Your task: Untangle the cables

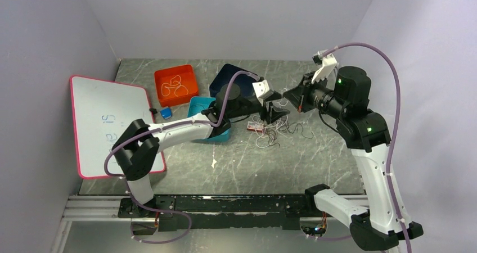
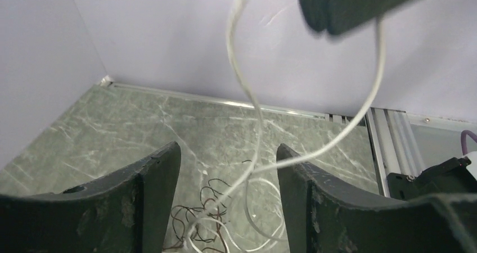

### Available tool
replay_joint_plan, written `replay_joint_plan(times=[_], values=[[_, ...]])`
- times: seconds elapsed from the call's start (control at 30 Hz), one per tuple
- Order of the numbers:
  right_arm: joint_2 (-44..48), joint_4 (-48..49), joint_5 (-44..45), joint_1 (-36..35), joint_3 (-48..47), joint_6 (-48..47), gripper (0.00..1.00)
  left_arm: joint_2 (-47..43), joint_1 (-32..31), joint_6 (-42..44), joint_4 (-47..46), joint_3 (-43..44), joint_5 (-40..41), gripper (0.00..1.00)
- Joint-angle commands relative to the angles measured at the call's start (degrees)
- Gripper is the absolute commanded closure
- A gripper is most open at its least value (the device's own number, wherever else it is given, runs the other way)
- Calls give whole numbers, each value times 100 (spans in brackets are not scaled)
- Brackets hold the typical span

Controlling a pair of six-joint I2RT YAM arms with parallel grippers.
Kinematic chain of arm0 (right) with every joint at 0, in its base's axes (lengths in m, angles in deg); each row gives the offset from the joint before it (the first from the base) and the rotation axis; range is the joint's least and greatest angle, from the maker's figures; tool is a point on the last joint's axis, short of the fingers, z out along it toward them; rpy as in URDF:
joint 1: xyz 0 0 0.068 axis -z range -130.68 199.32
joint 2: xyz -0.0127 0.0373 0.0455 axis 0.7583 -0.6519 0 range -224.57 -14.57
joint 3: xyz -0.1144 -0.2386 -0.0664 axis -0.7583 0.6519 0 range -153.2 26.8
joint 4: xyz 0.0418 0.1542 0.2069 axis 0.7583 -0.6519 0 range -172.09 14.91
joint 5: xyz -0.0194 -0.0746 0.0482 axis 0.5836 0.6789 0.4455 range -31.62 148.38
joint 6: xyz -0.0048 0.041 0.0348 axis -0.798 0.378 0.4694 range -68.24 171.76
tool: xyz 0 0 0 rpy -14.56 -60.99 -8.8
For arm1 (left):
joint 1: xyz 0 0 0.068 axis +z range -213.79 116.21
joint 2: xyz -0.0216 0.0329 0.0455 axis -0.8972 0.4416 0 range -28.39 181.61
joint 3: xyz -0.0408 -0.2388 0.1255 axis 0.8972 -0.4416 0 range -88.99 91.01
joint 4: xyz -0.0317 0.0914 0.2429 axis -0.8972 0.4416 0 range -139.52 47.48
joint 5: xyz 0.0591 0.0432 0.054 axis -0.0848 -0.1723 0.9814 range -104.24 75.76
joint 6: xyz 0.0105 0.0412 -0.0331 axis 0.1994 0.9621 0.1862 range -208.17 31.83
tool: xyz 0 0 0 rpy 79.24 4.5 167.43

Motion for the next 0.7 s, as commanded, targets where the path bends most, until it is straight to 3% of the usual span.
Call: replay_joint_plan(times=[0.0, 0.2, 0.37, 0.67], values=[[77, 194, -223, 22, -203, 156, 100, 121, -121, -278, -520, -268, 233, 34], [105, 263, -282, 22, -407, 238, 100, 263, -148, -572, -531, -407, 232, 51], [237, 447, -210, 21, -533, 346, 100, 354, -149, -903, -592, -645, 313, 59], [324, 808, -596, 21, -826, 519, 100, 671, -192, -1296, -796, -835, 327, 65]])
